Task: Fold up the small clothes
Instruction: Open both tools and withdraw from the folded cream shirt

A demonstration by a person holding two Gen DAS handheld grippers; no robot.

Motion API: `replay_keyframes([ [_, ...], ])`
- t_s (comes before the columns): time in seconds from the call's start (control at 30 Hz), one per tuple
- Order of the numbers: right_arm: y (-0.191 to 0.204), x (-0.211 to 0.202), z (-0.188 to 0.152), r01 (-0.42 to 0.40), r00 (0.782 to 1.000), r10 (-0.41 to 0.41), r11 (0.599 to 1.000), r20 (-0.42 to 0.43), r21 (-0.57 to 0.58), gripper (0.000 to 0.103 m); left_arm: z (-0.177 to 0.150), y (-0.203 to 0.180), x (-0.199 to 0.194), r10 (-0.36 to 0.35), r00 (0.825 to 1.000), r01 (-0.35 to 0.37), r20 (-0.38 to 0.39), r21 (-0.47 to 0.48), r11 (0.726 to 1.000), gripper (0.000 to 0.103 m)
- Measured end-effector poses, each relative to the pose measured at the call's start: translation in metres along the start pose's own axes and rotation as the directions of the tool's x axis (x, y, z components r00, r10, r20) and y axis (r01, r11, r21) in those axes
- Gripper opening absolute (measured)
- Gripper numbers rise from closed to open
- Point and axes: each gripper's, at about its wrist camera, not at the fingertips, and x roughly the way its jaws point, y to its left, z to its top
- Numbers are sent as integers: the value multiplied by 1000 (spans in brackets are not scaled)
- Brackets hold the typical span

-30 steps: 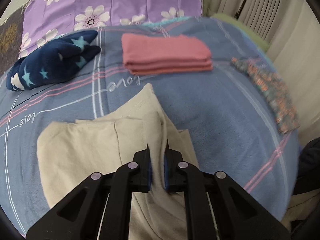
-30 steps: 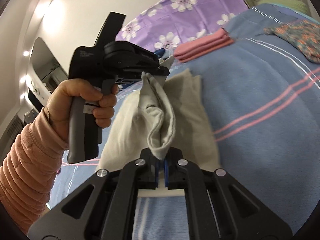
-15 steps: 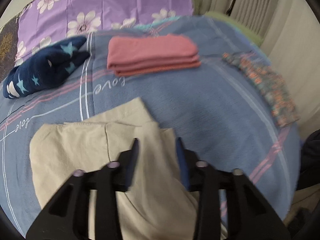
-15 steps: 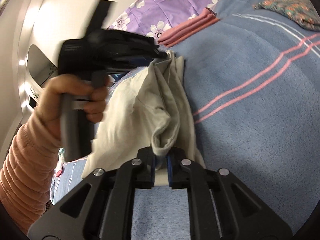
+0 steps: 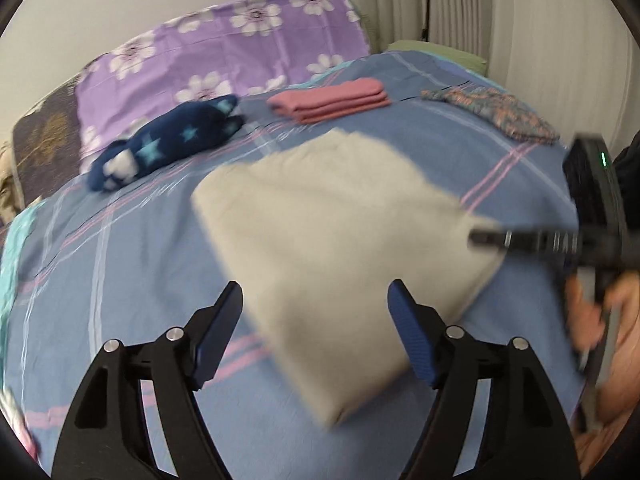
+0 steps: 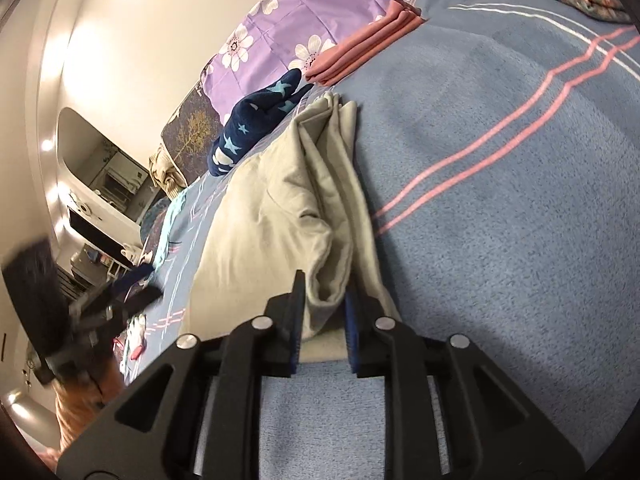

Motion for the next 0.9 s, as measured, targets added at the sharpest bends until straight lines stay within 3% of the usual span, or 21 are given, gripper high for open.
replay_keyframes([
  [0.1,-2,2,2,9,1000,-9,1000,-5,-3,22,-23,10,-8,-35,999,34,-21,-48,998,77],
  [0.2,3,5,4,42,999,-42,999,-3,-22,24,-38,4,-7,-49,998,48,-35,-11,999,77],
  [0.3,11,5,3,59,998,-60,997,-5,-57,32,-47,-3,3,-5,999,7,-52,31,1000,77],
  [0.37,15,7,4,86,996,-87,993,-2,-80,32,-48,-6,15,60,996,-57,-62,52,997,77],
  [0.4,17,6,5,102,995,-101,991,6,-82,24,-48,-7,22,101,993,-96,-66,63,993,77],
  [0.47,20,-4,8,101,995,-98,992,36,-75,8,-49,-5,26,113,991,-109,-70,55,992,77],
  [0.53,25,-16,11,100,994,-95,991,62,-84,7,-51,-1,24,107,992,-105,-62,29,994,77],
  [0.63,22,-18,11,224,973,-218,970,72,-94,4,-57,7,23,90,994,-91,-62,-5,996,77],
  [0.7,8,-15,10,326,944,-320,942,78,-78,0,-59,13,22,66,996,-68,-63,-37,997,77],
  [0.73,1,-15,10,326,944,-322,943,65,-63,0,-61,16,22,53,997,-57,-61,-56,997,77],
  [0.8,-16,-17,8,259,965,-259,966,32,3,0,-63,16,20,47,997,-51,-58,-64,997,77],
  [0.9,0,-29,9,234,969,-228,970,94,-62,3,-62,11,16,51,997,-53,-52,-38,998,73],
])
